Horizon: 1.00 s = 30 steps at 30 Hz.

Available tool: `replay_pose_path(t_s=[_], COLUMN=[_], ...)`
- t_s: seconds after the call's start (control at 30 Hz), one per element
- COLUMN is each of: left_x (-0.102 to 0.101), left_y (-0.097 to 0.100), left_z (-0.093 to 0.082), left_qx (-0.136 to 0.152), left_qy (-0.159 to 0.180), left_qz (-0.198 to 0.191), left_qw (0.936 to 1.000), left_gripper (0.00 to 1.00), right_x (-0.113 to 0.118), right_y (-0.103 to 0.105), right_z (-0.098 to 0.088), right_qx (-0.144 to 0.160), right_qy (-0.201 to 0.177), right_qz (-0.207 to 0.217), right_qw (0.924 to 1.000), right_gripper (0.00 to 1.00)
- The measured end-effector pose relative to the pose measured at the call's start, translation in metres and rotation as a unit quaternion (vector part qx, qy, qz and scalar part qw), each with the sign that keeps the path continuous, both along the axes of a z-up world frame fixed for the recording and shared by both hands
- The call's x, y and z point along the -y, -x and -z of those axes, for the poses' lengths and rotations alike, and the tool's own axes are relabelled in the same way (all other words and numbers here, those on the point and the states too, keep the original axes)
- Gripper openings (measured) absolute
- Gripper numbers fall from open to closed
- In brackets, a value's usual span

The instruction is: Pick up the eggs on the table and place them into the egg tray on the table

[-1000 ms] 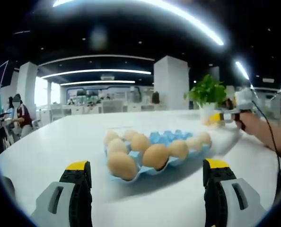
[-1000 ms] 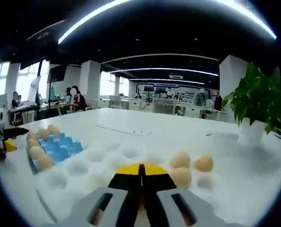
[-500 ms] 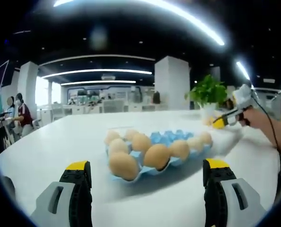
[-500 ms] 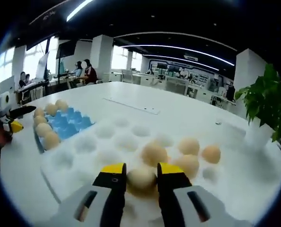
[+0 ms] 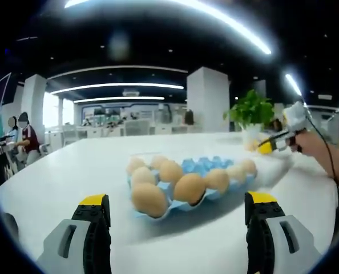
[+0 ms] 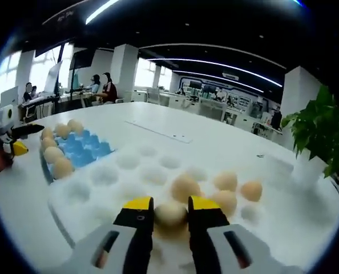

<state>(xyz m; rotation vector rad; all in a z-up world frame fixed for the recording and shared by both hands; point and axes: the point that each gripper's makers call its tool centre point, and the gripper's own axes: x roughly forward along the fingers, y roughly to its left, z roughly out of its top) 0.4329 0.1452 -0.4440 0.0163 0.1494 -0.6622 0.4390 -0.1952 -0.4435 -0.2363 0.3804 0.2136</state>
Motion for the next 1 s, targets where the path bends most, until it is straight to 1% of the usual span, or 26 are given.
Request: replay_pose_path(t_s=[0.1,0.2,0.27,0.3,0.33,0.37,0.4,0.47,0.5,0.53,0.57,0.6,0.63,0.67,0.7,0.73,0.83,0.9,0.97,1.0], left_x=[0.0,0.0,0.0,0.0,0.0,0.0,0.0,0.0,0.0,0.0,0.0,0.0,0.0,0.0,0.0,0.0,0.0,0.0,0.0,0.0], left_y=[0.0,0.0,0.0,0.0,0.0,0.0,0.0,0.0,0.0,0.0,0.0,0.0,0.0,0.0,0.0,0.0,0.0,0.0,0.0,0.0], left_z=[0.0,0.0,0.0,0.0,0.0,0.0,0.0,0.0,0.0,-0.001,-0.001,-0.001,-0.001,-0.001,-0.001,-0.001,-0.001,-0.002,-0.002,-0.002], left_qx=[0.0,0.0,0.0,0.0,0.0,0.0,0.0,0.0,0.001,0.001,0.001,0.001,0.001,0.0,0.0,0.0,0.0,0.0,0.0,0.0], left_qy=[0.001,0.001,0.001,0.001,0.002,0.002,0.002,0.001,0.002,0.002,0.002,0.002,0.003,0.003,0.003,0.003,0.003,0.003,0.004,0.003], left_qz=[-0.001,-0.001,0.0,0.0,0.0,0.0,0.001,0.001,0.001,0.001,0.001,0.001,0.001,0.001,0.0,0.0,0.001,0.001,0.001,0.001], left_qw=[1.0,1.0,1.0,1.0,1.0,1.0,1.0,1.0,1.0,1.0,1.0,1.0,1.0,1.0,1.0,1.0,1.0,1.0,1.0,1.0], left_gripper=[1.0,1.0,1.0,1.0,1.0,1.0,1.0,1.0,1.0,1.0,1.0,1.0,1.0,1.0,1.0,1.0,1.0,1.0,1.0,1.0], right_x=[0.0,-0.003,-0.004,-0.004,-0.004,-0.004,-0.003,0.001,0.003,0.002,0.002,-0.001,-0.002,-0.001,-0.004,-0.005,-0.005,-0.006,-0.006,-0.006], right_y=[-0.001,0.0,0.001,-0.001,0.002,0.002,-0.001,-0.003,-0.003,-0.002,-0.001,0.0,-0.003,-0.004,-0.003,-0.002,-0.001,0.0,0.002,0.002], right_z=[-0.007,0.0,0.01,0.006,0.008,0.011,0.008,0.007,0.009,0.011,0.013,0.016,0.015,0.015,0.016,0.017,0.016,0.016,0.014,0.012], right_qx=[0.011,-0.011,-0.036,-0.024,-0.052,-0.068,-0.066,-0.078,-0.09,-0.108,-0.121,-0.138,-0.135,-0.134,-0.14,-0.146,-0.151,-0.154,-0.139,-0.124], right_qy=[-0.002,0.006,0.031,0.035,0.038,0.049,0.049,0.061,0.053,0.031,0.005,-0.031,-0.047,-0.038,-0.046,-0.053,-0.053,-0.051,-0.042,-0.043], right_qz=[-0.002,-0.009,-0.029,-0.034,-0.039,-0.049,-0.047,-0.054,-0.056,-0.059,-0.067,-0.078,-0.095,-0.101,-0.113,-0.117,-0.116,-0.109,-0.103,-0.093], right_qw=[0.9999,0.9999,0.9985,0.9985,0.9971,0.9953,0.9955,0.9936,0.993,0.9919,0.9903,0.9868,0.9853,0.985,0.9826,0.981,0.9802,0.9807,0.984,0.9869], right_gripper=[0.23,0.22,0.23,0.23,0.24,0.26,0.27,0.33,0.35,0.36,0.35,0.33,0.32,0.31,0.29,0.28,0.27,0.27,0.26,0.26])
